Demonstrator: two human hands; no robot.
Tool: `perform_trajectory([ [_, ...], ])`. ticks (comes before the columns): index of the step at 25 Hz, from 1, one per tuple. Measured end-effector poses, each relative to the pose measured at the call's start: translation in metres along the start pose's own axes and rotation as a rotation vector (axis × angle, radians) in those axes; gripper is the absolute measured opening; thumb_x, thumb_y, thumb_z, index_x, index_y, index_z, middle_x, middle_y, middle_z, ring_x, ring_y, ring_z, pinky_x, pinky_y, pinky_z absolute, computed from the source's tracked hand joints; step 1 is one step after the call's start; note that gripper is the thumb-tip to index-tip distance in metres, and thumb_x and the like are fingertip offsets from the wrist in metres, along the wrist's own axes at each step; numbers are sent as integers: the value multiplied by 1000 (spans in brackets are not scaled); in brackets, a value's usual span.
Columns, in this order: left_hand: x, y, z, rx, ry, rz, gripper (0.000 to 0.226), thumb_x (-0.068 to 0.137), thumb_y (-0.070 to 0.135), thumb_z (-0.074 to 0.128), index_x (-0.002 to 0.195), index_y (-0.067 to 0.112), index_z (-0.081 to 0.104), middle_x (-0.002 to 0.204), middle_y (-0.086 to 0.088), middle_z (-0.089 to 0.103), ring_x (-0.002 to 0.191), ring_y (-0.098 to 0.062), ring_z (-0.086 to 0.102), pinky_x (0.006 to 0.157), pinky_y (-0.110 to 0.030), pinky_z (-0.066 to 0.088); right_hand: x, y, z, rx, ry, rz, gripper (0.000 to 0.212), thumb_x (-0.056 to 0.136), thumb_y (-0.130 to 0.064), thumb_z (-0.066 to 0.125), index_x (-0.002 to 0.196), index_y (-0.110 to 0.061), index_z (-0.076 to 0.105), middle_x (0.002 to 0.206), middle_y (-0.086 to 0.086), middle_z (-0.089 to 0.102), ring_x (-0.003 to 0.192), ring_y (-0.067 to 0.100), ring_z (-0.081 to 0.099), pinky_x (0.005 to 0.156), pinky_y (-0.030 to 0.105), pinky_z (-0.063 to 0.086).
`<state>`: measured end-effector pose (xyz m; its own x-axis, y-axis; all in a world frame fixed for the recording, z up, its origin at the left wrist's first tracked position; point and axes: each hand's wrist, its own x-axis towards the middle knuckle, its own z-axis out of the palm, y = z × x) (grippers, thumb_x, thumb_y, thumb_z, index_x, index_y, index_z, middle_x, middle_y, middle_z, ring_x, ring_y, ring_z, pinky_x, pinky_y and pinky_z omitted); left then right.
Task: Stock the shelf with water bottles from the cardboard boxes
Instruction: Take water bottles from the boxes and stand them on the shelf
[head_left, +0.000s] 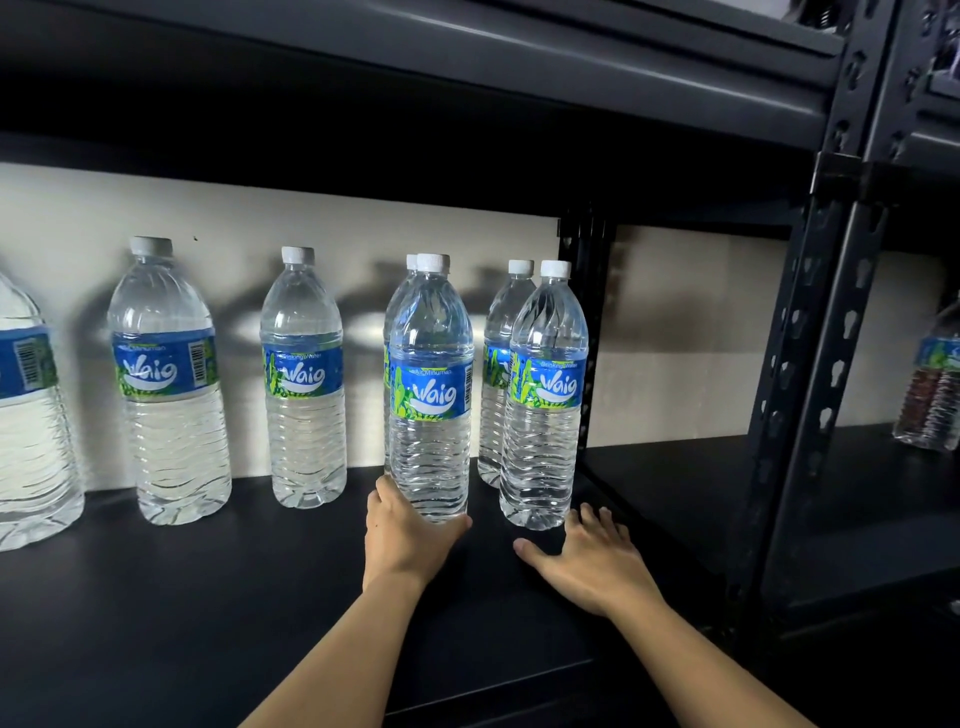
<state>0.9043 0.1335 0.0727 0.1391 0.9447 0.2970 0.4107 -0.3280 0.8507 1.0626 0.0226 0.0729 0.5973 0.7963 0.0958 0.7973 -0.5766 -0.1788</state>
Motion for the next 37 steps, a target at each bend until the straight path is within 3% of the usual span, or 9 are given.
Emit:
perform_trajectory([
  [12, -1, 1, 0, 10, 9, -32, 77, 62, 38, 88, 116, 9, 41, 125, -11, 49, 123, -30, 46, 98, -38, 40, -1, -1, -1, 30, 32, 6, 100, 83, -80, 35, 153, -10, 25, 162, 9, 18, 150, 28, 11, 119, 40, 13],
  [19, -1, 2, -1, 21, -14, -28, 82, 62, 39, 89, 120, 8, 40, 130, -12, 47, 126, -28, 43, 101, -36, 38, -4, 0, -1, 56, 47, 9, 97, 82, -79, 36, 150, -10, 32, 160, 7, 25, 149, 28, 15, 119, 40, 16],
  [22, -3, 3, -5, 44, -44, -42, 103, 57, 42, 92, 134, 5, 36, 138, -13, 43, 133, -27, 39, 106, -35, 35, -9, -3, -5, 77, 89, 17, 87, 84, -76, 36, 142, -12, 45, 150, 7, 40, 142, 29, 29, 115, 40, 25],
  [25, -11, 3, -15, 86, -100, -84, 116, 58, 39, 93, 145, 3, 25, 144, -14, 34, 135, -28, 37, 107, -34, 35, -21, -7, -13, 29, 202, 34, 67, 91, -66, 36, 123, -12, 59, 127, 9, 59, 121, 29, 52, 100, 36, 39],
  [28, -29, -3, -36, 142, -127, -56, 101, 72, 35, 85, 146, 4, 24, 145, -10, 33, 136, -24, 37, 108, -29, 33, -27, -12, -14, -101, 378, 22, 54, 91, -58, 38, 100, -16, 70, 102, 8, 70, 97, 27, 66, 80, 32, 47],
  [30, -48, -11, -62, 167, -158, 26, 84, 79, 33, 79, 145, 8, 33, 143, -6, 41, 133, -20, 42, 109, -26, 32, -31, -17, -13, -130, 400, -29, 46, 89, -50, 41, 91, -17, 72, 94, 6, 71, 88, 25, 68, 72, 30, 48],
  [33, -86, -31, -117, 156, -196, 140, 54, 84, 30, 74, 132, 17, 52, 128, 6, 56, 121, -9, 54, 104, -22, 42, -38, -21, -9, -59, 317, -55, 35, 90, -37, 45, 104, -17, 69, 111, 6, 67, 105, 24, 59, 83, 32, 49],
  [37, -136, -79, -217, 269, -53, 316, 24, 90, 24, 68, 114, 22, 65, 106, 20, 63, 101, 3, 61, 95, -19, 49, -93, -77, 12, 118, 221, -94, 41, 95, -37, 44, 130, -22, 60, 135, 4, 54, 122, 28, 43, 101, 41, 38],
])
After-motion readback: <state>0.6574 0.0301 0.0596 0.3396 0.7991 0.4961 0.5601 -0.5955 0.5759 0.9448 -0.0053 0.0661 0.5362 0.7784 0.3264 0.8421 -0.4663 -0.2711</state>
